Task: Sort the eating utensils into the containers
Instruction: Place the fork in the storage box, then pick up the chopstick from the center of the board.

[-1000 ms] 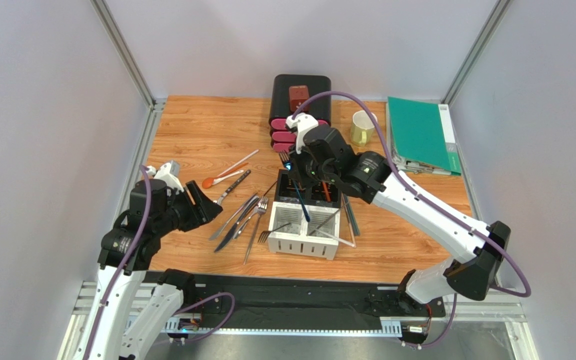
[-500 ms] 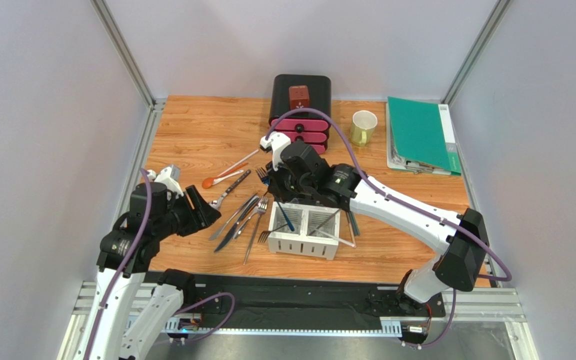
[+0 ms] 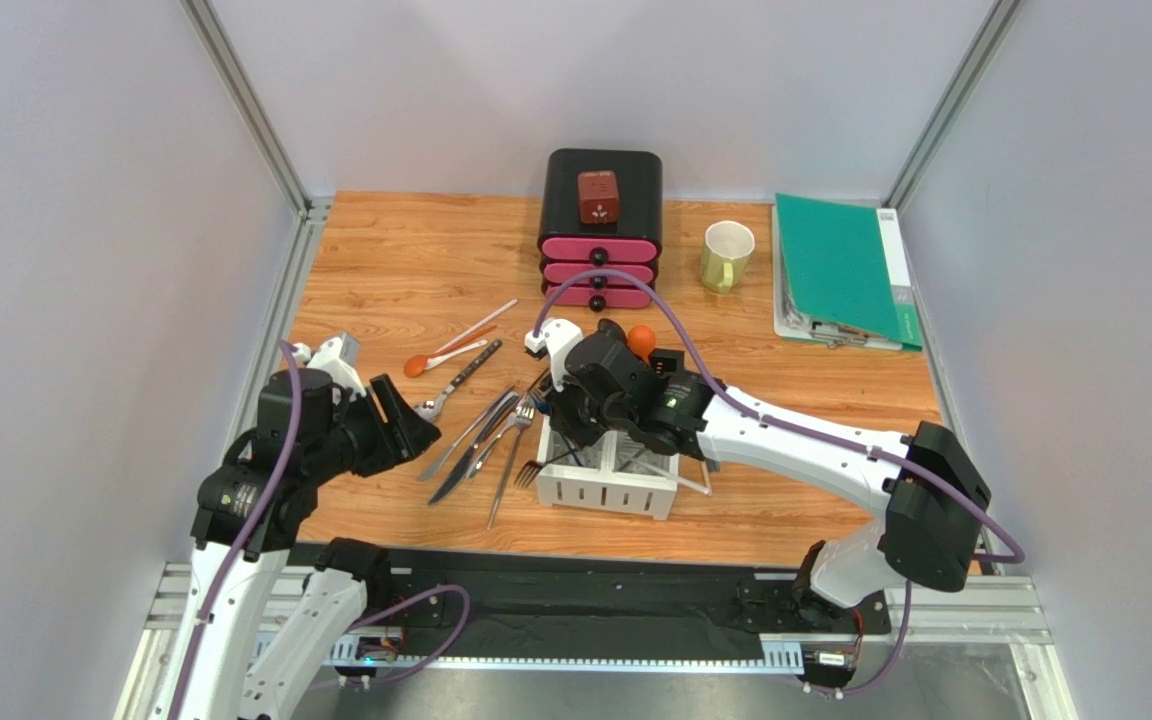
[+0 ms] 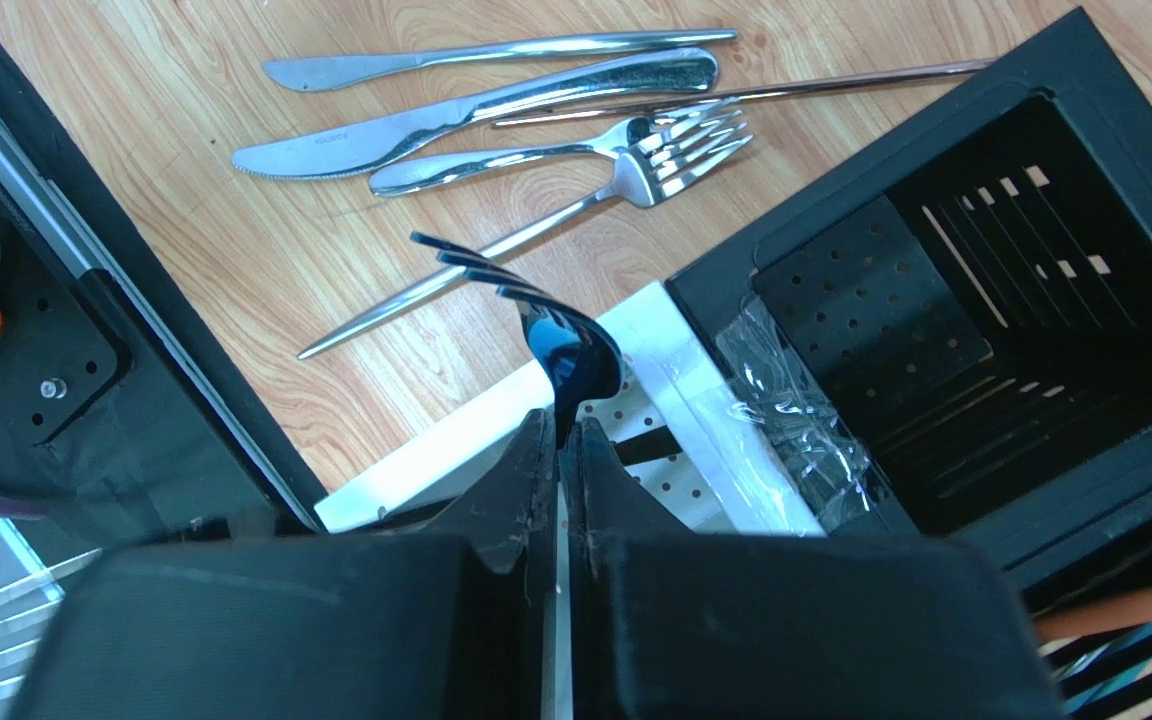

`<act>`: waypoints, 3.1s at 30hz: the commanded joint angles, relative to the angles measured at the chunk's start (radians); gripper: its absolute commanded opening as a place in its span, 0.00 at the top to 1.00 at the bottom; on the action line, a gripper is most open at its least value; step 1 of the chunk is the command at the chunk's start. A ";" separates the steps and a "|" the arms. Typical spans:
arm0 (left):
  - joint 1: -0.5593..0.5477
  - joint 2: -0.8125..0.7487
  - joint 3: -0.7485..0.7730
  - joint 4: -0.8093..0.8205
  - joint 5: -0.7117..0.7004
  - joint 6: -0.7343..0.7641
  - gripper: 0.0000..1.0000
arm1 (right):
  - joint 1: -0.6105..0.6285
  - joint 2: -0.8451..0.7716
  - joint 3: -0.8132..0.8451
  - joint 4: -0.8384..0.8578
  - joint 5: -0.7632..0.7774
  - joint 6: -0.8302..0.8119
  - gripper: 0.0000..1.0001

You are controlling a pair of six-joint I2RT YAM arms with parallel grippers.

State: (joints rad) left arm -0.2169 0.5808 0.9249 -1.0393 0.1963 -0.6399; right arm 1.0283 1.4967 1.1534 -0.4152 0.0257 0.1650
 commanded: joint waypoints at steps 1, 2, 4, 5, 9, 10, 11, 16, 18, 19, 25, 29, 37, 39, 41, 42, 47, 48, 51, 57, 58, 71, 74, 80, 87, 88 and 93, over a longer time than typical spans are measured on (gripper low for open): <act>-0.006 -0.010 0.037 -0.021 -0.008 0.025 0.39 | 0.010 -0.072 -0.052 0.081 0.017 -0.015 1.00; -0.006 -0.010 0.037 -0.022 -0.009 0.025 0.39 | 0.012 -0.076 -0.070 0.093 0.017 -0.012 1.00; -0.006 -0.015 0.035 -0.025 -0.008 0.023 0.39 | 0.013 -0.079 -0.078 0.095 0.011 -0.009 1.00; -0.006 -0.016 0.035 -0.027 -0.009 0.023 0.39 | 0.016 -0.078 -0.080 0.090 0.005 -0.009 1.00; -0.007 -0.032 0.023 -0.030 -0.014 0.020 0.39 | 0.021 -0.067 -0.074 0.078 -0.012 -0.005 0.84; -0.006 -0.033 0.017 -0.030 -0.015 0.019 0.39 | 0.019 -0.066 -0.072 0.078 -0.012 -0.005 0.84; -0.006 -0.039 0.017 -0.031 -0.014 0.017 0.39 | 0.021 -0.062 -0.070 0.078 -0.010 -0.002 0.80; -0.006 -0.052 0.008 -0.030 -0.020 0.011 0.39 | 0.021 -0.064 -0.040 0.047 -0.009 0.010 0.58; -0.006 -0.056 0.006 -0.025 -0.024 0.009 0.39 | 0.023 -0.072 -0.032 0.033 0.009 0.024 0.56; -0.006 -0.056 0.005 -0.022 -0.026 0.006 0.39 | 0.021 -0.075 -0.021 0.027 0.019 0.027 0.55; -0.006 -0.065 -0.021 0.016 -0.009 -0.018 0.39 | 0.021 -0.203 0.000 -0.077 0.274 0.115 0.55; -0.006 -0.050 -0.037 0.041 0.005 -0.017 0.39 | -0.011 -0.308 0.005 -0.230 0.515 0.234 0.51; -0.006 0.034 -0.040 0.096 0.034 0.008 0.39 | -0.471 -0.513 -0.144 -0.338 0.354 0.297 0.51; -0.006 0.063 -0.028 0.120 0.037 0.014 0.39 | -0.554 -0.471 -0.150 -0.349 0.307 0.262 0.49; -0.006 0.094 -0.020 0.142 0.045 -0.001 0.39 | -0.594 -0.400 -0.155 -0.346 0.214 0.232 0.45; -0.006 0.102 -0.018 0.162 0.045 -0.004 0.39 | -0.628 -0.371 -0.159 -0.338 0.186 0.223 0.42; -0.006 0.166 0.040 0.137 -0.020 0.014 0.39 | -0.695 -0.236 -0.158 -0.313 0.011 0.200 0.41; -0.006 0.169 0.042 0.142 -0.021 0.014 0.39 | -0.695 -0.193 -0.158 -0.312 -0.010 0.189 0.41; -0.006 0.182 0.034 0.153 -0.021 0.005 0.38 | -0.695 -0.104 -0.162 -0.286 -0.067 0.173 0.40; -0.006 0.168 -0.026 0.193 -0.012 -0.049 0.38 | -0.694 0.009 -0.149 -0.224 -0.112 0.146 0.40; -0.006 0.166 -0.032 0.194 -0.015 -0.055 0.38 | -0.694 0.049 -0.138 -0.226 -0.112 0.134 0.40; -0.007 0.229 0.002 0.211 -0.040 -0.055 0.38 | -0.683 0.263 -0.052 -0.249 -0.121 0.143 0.44; -0.006 0.243 0.005 0.217 -0.034 -0.058 0.38 | -0.674 0.286 -0.040 -0.287 -0.029 0.160 0.50; -0.006 0.248 0.006 0.228 -0.043 -0.056 0.39 | -0.674 0.355 -0.024 -0.353 0.049 0.171 0.64; -0.007 0.249 0.025 0.225 -0.051 -0.046 0.39 | -0.674 0.405 -0.003 -0.401 0.049 0.185 0.97; -0.006 0.249 0.028 0.222 -0.051 -0.044 0.39 | -0.674 0.415 0.002 -0.408 0.048 0.186 0.99; -0.006 0.255 0.048 0.219 -0.058 -0.038 0.39 | -0.674 0.379 -0.006 -0.419 0.083 0.212 1.00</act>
State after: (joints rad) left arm -0.2176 0.8341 0.9222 -0.8429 0.1524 -0.6903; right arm 0.3527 1.8385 1.1904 -0.8162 0.0345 0.3489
